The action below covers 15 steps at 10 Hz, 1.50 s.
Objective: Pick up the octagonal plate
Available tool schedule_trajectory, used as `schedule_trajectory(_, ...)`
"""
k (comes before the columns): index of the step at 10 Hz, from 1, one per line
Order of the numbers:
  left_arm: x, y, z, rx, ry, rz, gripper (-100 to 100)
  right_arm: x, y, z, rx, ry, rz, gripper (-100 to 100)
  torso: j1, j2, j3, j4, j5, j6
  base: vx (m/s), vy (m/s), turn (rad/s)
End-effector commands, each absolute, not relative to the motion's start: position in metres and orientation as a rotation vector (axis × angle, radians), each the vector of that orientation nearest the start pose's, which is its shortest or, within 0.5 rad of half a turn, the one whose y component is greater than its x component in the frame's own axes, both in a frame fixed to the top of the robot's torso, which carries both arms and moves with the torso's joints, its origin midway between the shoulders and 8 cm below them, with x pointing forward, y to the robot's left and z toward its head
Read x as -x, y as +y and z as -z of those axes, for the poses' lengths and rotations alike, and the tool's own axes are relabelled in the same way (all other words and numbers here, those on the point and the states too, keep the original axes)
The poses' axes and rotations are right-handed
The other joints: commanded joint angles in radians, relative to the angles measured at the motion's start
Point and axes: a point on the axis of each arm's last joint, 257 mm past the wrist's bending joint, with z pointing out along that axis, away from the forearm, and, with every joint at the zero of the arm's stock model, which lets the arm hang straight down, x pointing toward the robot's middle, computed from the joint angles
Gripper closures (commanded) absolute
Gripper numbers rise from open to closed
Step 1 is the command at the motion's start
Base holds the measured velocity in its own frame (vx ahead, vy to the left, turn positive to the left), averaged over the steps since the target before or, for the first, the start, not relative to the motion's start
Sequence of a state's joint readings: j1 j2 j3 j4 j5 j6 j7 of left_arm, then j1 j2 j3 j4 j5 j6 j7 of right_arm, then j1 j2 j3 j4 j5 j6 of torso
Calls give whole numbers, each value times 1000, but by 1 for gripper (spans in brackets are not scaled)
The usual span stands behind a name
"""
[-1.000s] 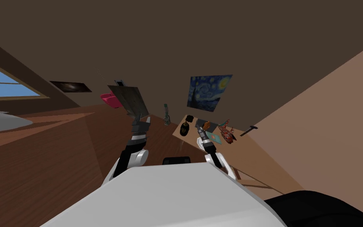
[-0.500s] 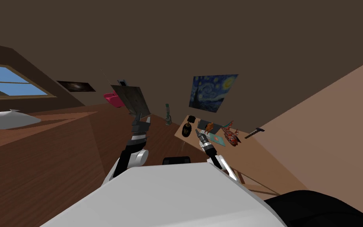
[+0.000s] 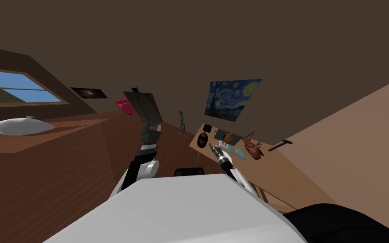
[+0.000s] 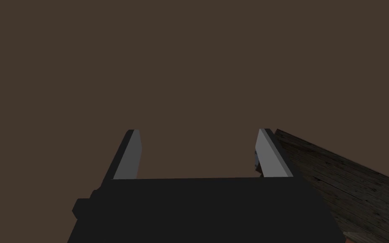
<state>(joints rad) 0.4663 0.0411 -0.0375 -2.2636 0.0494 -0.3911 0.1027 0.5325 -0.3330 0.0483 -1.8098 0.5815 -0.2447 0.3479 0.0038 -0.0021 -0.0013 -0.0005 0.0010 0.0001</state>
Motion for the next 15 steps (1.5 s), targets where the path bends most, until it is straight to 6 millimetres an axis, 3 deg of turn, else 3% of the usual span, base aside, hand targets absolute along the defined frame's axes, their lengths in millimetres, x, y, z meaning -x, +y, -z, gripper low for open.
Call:
schedule_trajectory(1, -369, 267, -6, 785, 657, 1455, 0, -372, -301, 312, -170, 1748, -326, -100, 0, 0, 0, 0, 0, 0, 30, 44, 26)
schedule_trajectory(3, -369, 267, -6, 785, 657, 1455, 0, -352, -323, 356, -76, 1869, -199, -100, -1, 0, 0, 0, 0, 0, 49, 68, 70)
schedule_trajectory(6, -369, 267, -6, 785, 657, 1455, 0, -337, -338, 385, -6, 1946, -116, -100, 0, 0, 0, 0, 0, 0, 38, 55, 36)
schedule_trajectory(10, -369, 267, -6, 785, 657, 1454, 0, -291, -386, 446, 175, 2125, 92, -100, 1, 0, 0, 0, 0, 0, 41, 68, 53)
schedule_trajectory(11, -369, 267, -6, 785, 657, 1455, 0, -290, -387, 448, 184, 2129, 97, -100, 0, 0, 0, 0, 0, 0, 27, 40, 23)
schedule_trajectory(13, -369, 267, -6, 785, 657, 1454, 0, -258, -421, 476, 310, 2224, 225, -100, -1, 1, 0, 0, 0, 0, 42, 55, 76)
schedule_trajectory(14, -369, 267, -6, 785, 657, 1454, 0, -254, -424, 481, 320, 2237, 235, -100, 0, 0, 0, 0, 0, 0, 48, 53, 12)
schedule_trajectory(15, -369, 267, -6, 785, 657, 1454, 0, -235, -443, 494, 389, 2286, 301, -100, 0, 0, 0, 0, 0, 0, 43, 62, 45)
